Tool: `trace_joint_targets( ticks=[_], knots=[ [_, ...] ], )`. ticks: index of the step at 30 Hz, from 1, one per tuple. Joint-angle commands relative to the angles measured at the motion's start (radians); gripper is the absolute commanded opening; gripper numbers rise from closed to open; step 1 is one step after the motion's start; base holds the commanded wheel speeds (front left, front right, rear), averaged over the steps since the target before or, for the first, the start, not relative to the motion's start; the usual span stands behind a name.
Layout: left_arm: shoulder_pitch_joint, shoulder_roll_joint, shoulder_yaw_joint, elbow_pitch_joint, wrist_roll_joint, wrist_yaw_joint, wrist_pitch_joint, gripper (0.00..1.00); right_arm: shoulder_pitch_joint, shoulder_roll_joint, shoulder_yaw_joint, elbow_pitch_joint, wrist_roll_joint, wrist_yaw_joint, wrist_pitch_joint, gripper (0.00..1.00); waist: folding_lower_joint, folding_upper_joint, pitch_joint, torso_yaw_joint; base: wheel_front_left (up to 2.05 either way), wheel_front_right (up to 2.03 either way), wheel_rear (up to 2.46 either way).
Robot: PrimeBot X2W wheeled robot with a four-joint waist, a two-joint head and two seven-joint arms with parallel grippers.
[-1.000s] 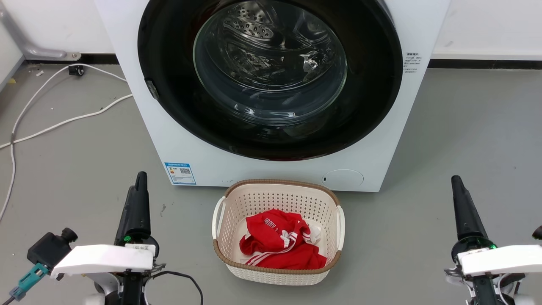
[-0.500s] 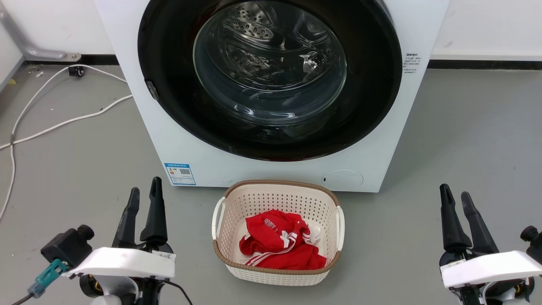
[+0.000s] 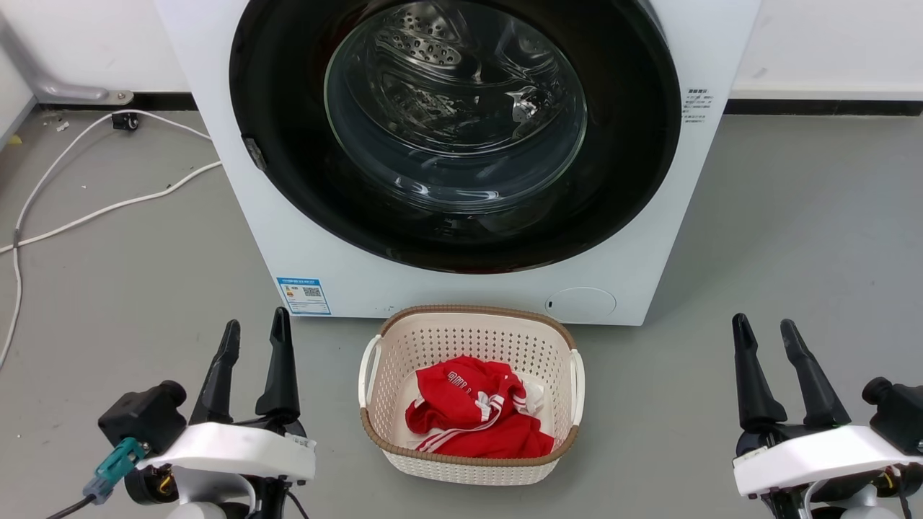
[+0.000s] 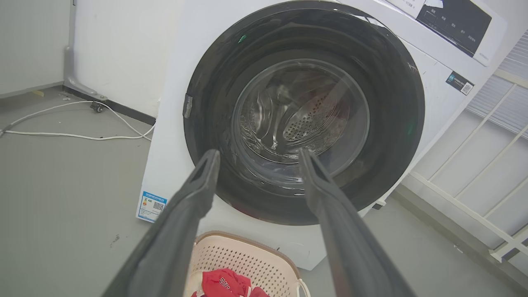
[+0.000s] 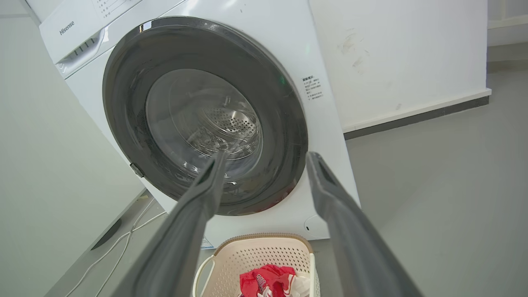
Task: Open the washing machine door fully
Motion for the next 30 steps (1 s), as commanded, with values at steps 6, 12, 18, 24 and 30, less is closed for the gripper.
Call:
trace_joint_targets(
  ticks=[6, 12, 18, 24, 30],
  knots=[
    [0.002, 0.018, -0.018, -0.009, 0.086, 0.019, -0.021, 1.0, 0.008, 0.002, 0.004, -0.022, -0.085, 0.0, 0.0, 1.0, 0.0, 0.0, -0.001, 0.0, 0.0, 0.0, 0.0],
    [0.005, 0.032, -0.034, -0.001, 0.151, 0.035, -0.035, 1.0, 0.016, 0.003, 0.004, -0.026, -0.145, 0.0, 0.003, 1.0, 0.0, 0.0, -0.002, -0.001, 0.0, 0.0, 0.0],
    [0.011, 0.041, -0.049, 0.009, 0.208, 0.051, -0.048, 1.0, 0.022, 0.003, 0.006, -0.029, -0.198, 0.0, 0.009, 1.0, 0.0, 0.0, -0.004, -0.002, 0.0, 0.0, 0.0],
    [0.015, 0.046, -0.063, 0.009, 0.258, 0.065, -0.061, 1.0, 0.029, 0.004, 0.007, -0.034, -0.242, 0.0, 0.017, 1.0, 0.0, 0.0, -0.005, -0.001, 0.0, 0.0, 0.0],
    [0.018, 0.046, -0.072, 0.008, 0.299, 0.074, -0.073, 1.0, 0.034, 0.005, 0.009, -0.038, -0.277, 0.0, 0.016, 1.0, 0.0, 0.0, -0.008, 0.0, 0.0, 0.0, 0.0]
  ],
)
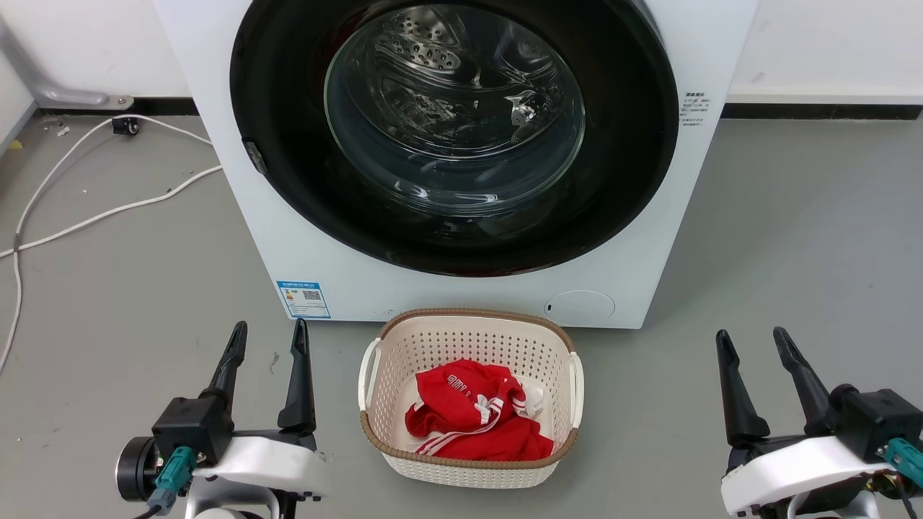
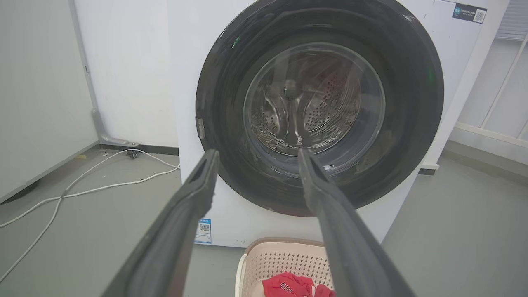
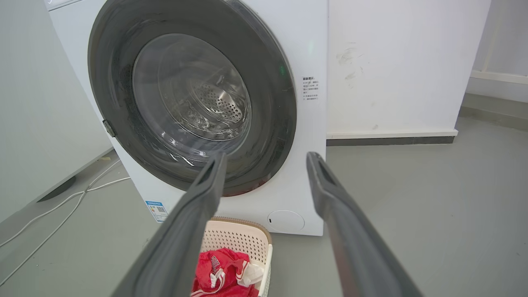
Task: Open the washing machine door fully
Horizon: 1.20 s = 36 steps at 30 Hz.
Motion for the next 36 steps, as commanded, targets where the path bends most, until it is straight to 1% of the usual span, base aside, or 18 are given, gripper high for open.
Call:
trace_joint_targets(
  ticks=[1, 14, 27, 32, 33, 34, 35, 36],
  knots=[
    [0.006, 0.003, -0.002, -0.007, 0.021, 0.005, -0.007, 1.0, 0.006, 0.003, 0.003, -0.011, -0.017, 0.0, -0.001, 1.0, 0.0, 0.0, -0.001, 0.0, 0.0, 0.0, 0.0],
    [0.017, -0.007, -0.002, -0.023, 0.097, 0.017, -0.032, 1.0, 0.01, 0.004, 0.008, -0.015, -0.069, 0.0, -0.015, 1.0, 0.0, 0.0, 0.002, 0.001, 0.0, 0.0, 0.0],
    [0.028, -0.024, 0.01, -0.033, 0.172, 0.012, -0.054, 1.0, 0.019, 0.006, 0.008, -0.015, -0.13, 0.0, -0.035, 1.0, 0.0, 0.0, 0.002, 0.002, 0.0, 0.0, 0.0],
    [0.029, -0.03, 0.018, -0.028, 0.17, 0.007, -0.054, 1.0, 0.02, 0.005, 0.006, -0.005, -0.111, 0.0, -0.036, 1.0, 0.0, 0.0, 0.004, 0.001, 0.0, 0.0, 0.0],
    [0.029, -0.03, 0.019, -0.027, 0.171, 0.006, -0.054, 1.0, 0.02, 0.005, 0.006, -0.003, -0.107, 0.0, -0.035, 0.96, 0.0, 0.0, 0.005, 0.001, 0.0, 0.0, 0.0],
    [0.029, -0.031, 0.02, -0.027, 0.171, 0.005, -0.054, 1.0, 0.021, 0.005, 0.005, 0.0, -0.1, 0.0, -0.033, 0.48, 0.0, 0.0, 0.005, 0.001, 0.0, 0.0, 0.0],
    [0.03, -0.032, 0.021, -0.027, 0.172, 0.003, -0.054, 1.0, 0.02, 0.005, 0.006, 0.001, -0.095, 0.0, -0.033, 0.13, 0.0, 0.0, 0.005, 0.001, 0.0, 0.0, 0.0],
    [0.03, -0.032, 0.021, -0.027, 0.172, 0.003, -0.054, 1.0, 0.02, 0.005, 0.006, 0.001, -0.095, 0.0, -0.033, 0.13, 0.0, 0.0, 0.005, 0.001, 0.0, 0.0, 0.0]
  ],
)
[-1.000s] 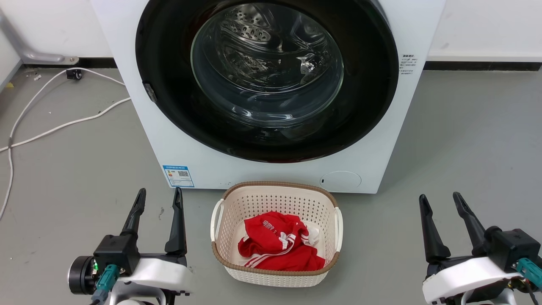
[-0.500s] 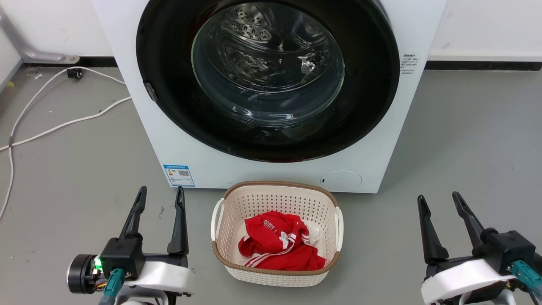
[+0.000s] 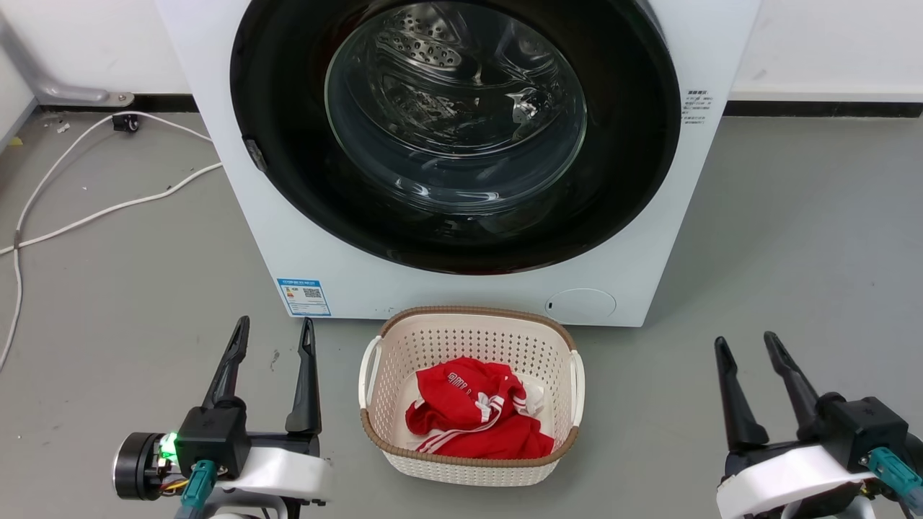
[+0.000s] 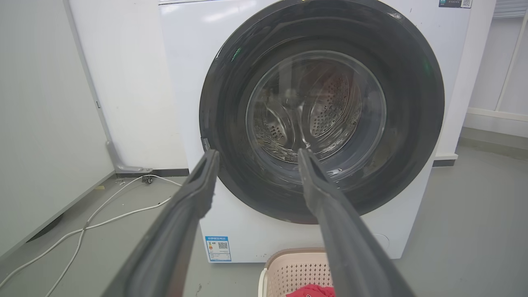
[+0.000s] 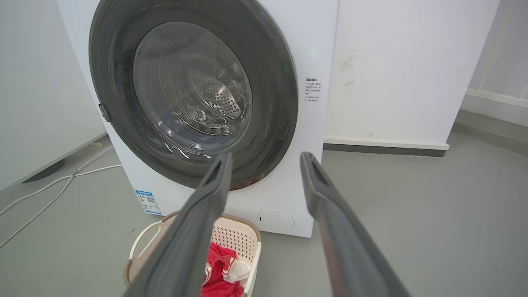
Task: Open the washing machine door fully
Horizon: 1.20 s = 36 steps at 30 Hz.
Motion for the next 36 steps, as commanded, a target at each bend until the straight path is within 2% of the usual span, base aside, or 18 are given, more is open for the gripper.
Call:
trace_joint_targets(
  ticks=[1, 5, 7, 8, 13, 17, 21, 29, 36],
  knots=[
    [0.014, -0.003, 0.003, 0.001, 0.006, -0.001, -0.008, 1.0, 0.007, 0.003, 0.0, 0.001, 0.003, 0.0, -0.002, 0.0, 0.0, -0.0001, 0.0, 0.0, 0.0, 0.0, 0.0],
    [0.015, -0.007, 0.006, 0.002, 0.006, -0.004, -0.007, 1.0, 0.006, 0.003, 0.002, 0.007, 0.035, 0.0, -0.01, 0.0, 0.0, -0.0001, 0.0, -0.001, 0.0, 0.0, 0.0],
    [0.014, -0.008, 0.008, 0.003, 0.007, -0.004, -0.008, 1.0, 0.002, 0.003, 0.0, 0.009, 0.097, 0.0, -0.024, 0.0, 0.0, -0.0001, -0.001, -0.002, 0.0, 0.0, 0.0],
    [0.013, -0.008, 0.009, 0.003, 0.007, -0.005, -0.007, 1.0, 0.0, 0.003, 0.0, 0.012, 0.154, 0.0, -0.034, 0.0, 0.0, -0.0001, -0.001, -0.002, 0.0, 0.0, 0.0],
    [0.013, -0.011, 0.013, 0.006, 0.005, -0.007, -0.008, 1.0, -0.023, 0.003, 0.013, 0.04, 0.597, 0.0, -0.095, 0.0, 0.0, -0.0001, -0.003, -0.002, 0.0, 0.0, 0.0],
    [0.012, -0.014, 0.018, 0.007, 0.005, -0.004, -0.008, 1.0, -0.059, 0.003, 0.023, 0.056, 0.842, 0.0, -0.123, 0.0, 0.0, -0.0001, -0.002, -0.005, 0.0, 0.0, 0.0],
    [0.007, -0.016, 0.025, 0.004, 0.0, -0.001, -0.007, 1.0, -0.106, 0.002, 0.0, 0.067, 0.911, 0.0, -0.13, 0.0, 0.0, -0.0001, 0.0, -0.007, 0.0, 0.0, 0.0],
    [-0.022, -0.02, 0.033, -0.011, 0.005, -0.004, -0.006, 1.0, -0.288, 0.002, -0.085, 0.118, 0.911, 0.0, -0.131, 0.0, 0.0, -0.0001, 0.039, -0.008, 0.0, 0.0, 0.0],
    [-0.075, -0.021, 0.04, -0.03, 0.009, -0.014, -0.006, 1.0, -0.548, -0.003, -0.163, 0.216, 0.989, 0.0, -0.041, 0.0, 0.0, -0.0001, 0.126, -0.005, 0.0, 0.0, 0.0]
  ],
)
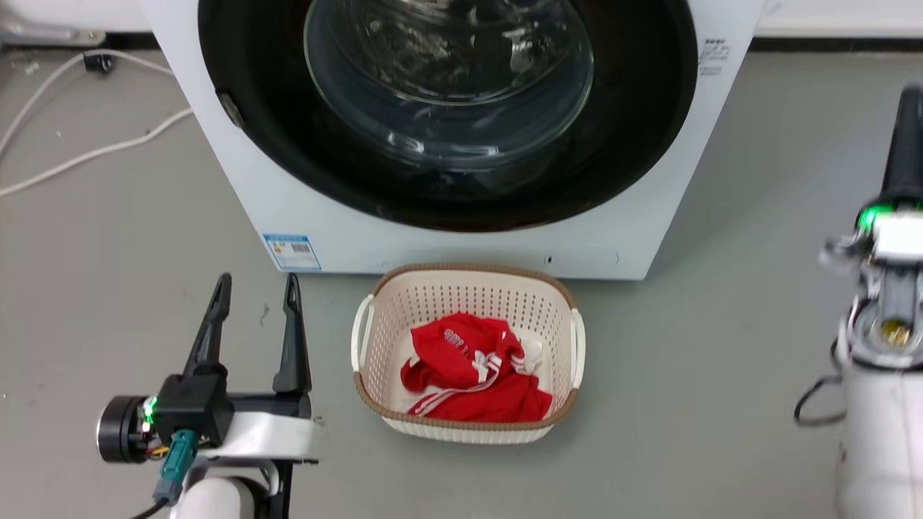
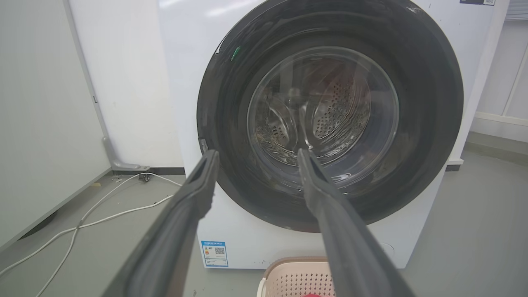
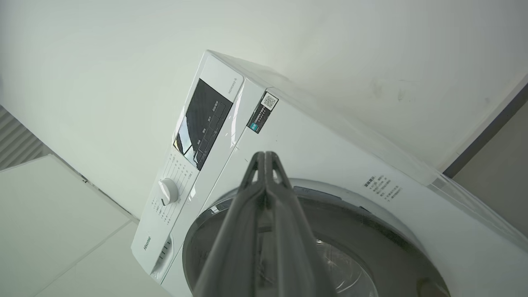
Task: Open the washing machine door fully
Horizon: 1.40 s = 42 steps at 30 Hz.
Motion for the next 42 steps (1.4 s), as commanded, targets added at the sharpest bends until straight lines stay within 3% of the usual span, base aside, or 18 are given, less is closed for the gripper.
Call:
trace_joint_targets(
  ticks=[1, 8, 13, 19, 31, 42],
  knots=[
    [-0.019, 0.0, 0.004, -0.005, 0.008, -0.005, -0.005, 1.0, -0.044, -0.012, -0.011, 0.02, 0.005, 0.0, 0.02, 0.0, -0.0001, 0.0, 0.035, 0.004, 0.0, 0.0, 0.0],
    [-0.087, -0.002, 0.002, -0.022, 0.014, -0.015, -0.005, 1.0, -0.367, -0.093, -0.064, 0.234, 0.034, 0.0, 0.258, 0.0, -0.0001, 0.0, 0.124, 0.02, 0.0, 0.0, 0.0],
    [-0.121, -0.003, 0.002, -0.034, 0.015, -0.016, -0.005, 1.0, -0.577, -0.16, -0.047, 0.423, -0.053, 0.0, 0.453, 0.0, -0.0001, 0.0, 0.166, 0.027, 0.0, 0.0, 0.0],
    [-0.143, -0.004, 0.002, -0.048, 0.019, -0.021, -0.004, 1.0, -0.781, -0.171, -0.021, 0.623, -0.18, 0.0, 0.641, 0.0, -0.0001, 0.0, 0.207, 0.031, 0.0, 0.0, 0.0],
    [-0.2, -0.005, -0.02, -0.067, 0.026, -0.027, -0.004, 1.0, -1.023, -0.135, -0.044, 0.836, -0.369, 0.0, 0.766, 0.0, -0.0001, 0.0, 0.297, 0.062, 0.0, 0.0, 0.0],
    [-0.223, -0.006, -0.027, -0.068, 0.022, -0.022, -0.004, 1.0, -1.068, -0.083, -0.077, 0.876, -0.389, 0.0, 0.905, 0.0, -0.0001, 0.0, 0.332, 0.066, 0.0, 0.0, 0.0]
  ],
)
